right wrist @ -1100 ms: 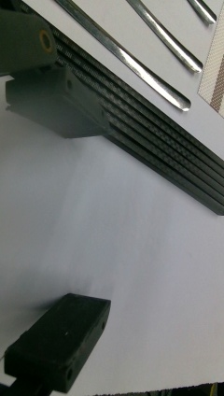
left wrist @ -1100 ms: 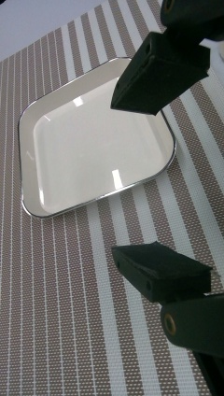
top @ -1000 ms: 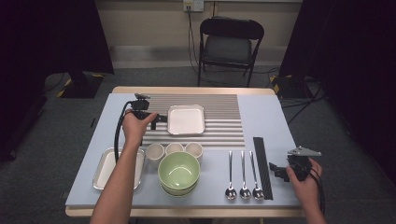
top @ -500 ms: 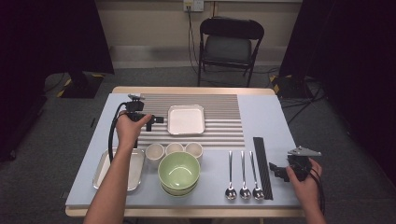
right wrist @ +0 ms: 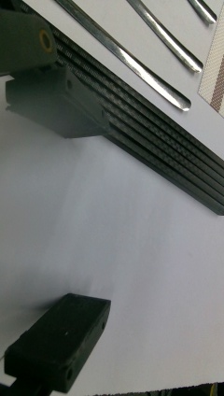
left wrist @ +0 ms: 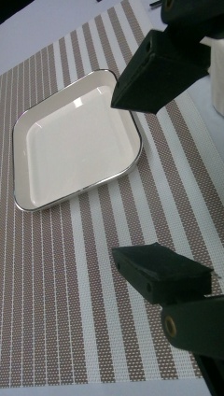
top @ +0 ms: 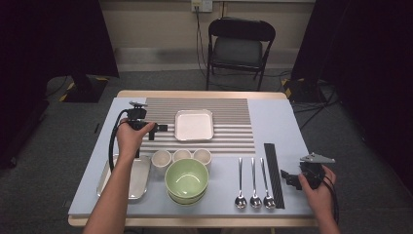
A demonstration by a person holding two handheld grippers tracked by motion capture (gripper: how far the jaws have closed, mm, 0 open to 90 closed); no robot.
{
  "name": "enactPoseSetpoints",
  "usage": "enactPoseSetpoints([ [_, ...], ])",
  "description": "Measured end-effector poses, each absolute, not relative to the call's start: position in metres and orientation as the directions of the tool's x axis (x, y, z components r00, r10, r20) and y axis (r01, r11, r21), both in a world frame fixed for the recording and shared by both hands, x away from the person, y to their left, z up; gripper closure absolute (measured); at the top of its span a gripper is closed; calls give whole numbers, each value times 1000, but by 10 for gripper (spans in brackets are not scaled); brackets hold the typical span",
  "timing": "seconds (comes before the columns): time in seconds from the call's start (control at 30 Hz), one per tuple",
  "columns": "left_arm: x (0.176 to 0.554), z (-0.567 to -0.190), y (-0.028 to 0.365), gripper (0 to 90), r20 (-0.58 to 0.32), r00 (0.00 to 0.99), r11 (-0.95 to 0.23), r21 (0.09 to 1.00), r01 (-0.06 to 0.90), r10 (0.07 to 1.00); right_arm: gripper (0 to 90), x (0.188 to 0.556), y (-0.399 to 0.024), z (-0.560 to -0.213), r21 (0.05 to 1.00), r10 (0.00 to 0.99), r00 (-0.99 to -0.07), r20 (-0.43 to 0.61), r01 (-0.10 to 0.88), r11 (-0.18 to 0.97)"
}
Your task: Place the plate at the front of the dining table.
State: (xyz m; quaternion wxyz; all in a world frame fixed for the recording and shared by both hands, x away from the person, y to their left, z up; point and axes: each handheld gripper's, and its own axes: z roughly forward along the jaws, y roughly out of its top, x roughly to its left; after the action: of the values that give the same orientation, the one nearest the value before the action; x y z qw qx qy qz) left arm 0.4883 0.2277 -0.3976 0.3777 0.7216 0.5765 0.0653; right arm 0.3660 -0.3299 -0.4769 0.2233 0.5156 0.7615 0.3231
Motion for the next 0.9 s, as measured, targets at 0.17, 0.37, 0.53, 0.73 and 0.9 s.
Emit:
enactPoseSetpoints([
  [0.17, 485, -398, 230, 236, -345, 330, -48, 624, 780, 879, 128, 366, -330, -477, 722, 930, -369, -7, 641, 260],
  [0.37, 480, -401, 234, 236, -354, 323, -39, 619, 785, 878, 128, 366, -330, -477, 722, 930, -368, -7, 641, 259],
  [0.53, 477, -401, 237, 236, -352, 325, -42, 618, 785, 878, 128, 366, -330, -477, 722, 930, -369, -7, 641, 260],
  [0.73, 473, -402, 238, 236, -355, 334, -45, 623, 781, 873, 128, 366, -330, -477, 722, 930, -369, -7, 641, 260],
  [0.9, 469, -402, 241, 236, -359, 336, -45, 622, 782, 870, 128, 366, -330, -477, 722, 930, -369, -8, 641, 260],
])
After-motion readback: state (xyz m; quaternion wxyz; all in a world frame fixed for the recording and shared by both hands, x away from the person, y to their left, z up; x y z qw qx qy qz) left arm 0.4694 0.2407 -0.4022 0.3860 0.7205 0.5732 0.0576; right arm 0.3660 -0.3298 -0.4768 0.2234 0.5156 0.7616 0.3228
